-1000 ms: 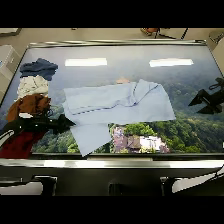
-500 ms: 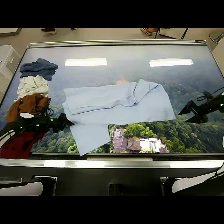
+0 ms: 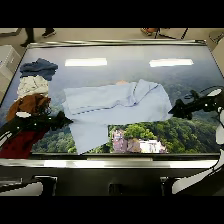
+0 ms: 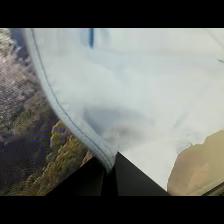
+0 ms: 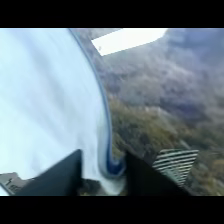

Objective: Fold the clothes and pants, and hang the long-sleeved shirts on hangers.

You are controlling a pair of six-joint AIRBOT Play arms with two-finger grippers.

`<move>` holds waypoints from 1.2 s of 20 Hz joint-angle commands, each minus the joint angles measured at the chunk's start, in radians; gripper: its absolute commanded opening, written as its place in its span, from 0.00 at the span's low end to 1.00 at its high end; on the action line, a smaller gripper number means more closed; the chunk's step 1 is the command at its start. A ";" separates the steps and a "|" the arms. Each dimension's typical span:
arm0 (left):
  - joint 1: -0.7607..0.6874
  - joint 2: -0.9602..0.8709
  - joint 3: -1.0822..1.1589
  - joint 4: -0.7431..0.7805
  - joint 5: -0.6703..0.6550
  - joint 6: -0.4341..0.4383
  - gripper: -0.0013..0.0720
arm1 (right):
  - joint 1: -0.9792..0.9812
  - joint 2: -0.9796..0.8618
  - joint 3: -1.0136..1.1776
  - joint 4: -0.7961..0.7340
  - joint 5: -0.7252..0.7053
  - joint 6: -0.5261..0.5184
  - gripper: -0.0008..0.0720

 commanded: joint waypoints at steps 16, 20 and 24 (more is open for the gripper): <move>0.200 0.564 1.115 0.007 -0.011 0.019 0.05 | 0.047 0.936 0.531 -0.043 -0.132 -0.090 0.06; 0.200 0.701 1.116 0.017 0.059 -0.023 0.04 | 0.047 1.106 0.531 -0.163 -0.244 -0.059 0.06; 0.200 0.752 1.151 0.153 0.090 -0.144 0.04 | 0.047 1.180 0.531 -0.248 -0.288 -0.033 0.06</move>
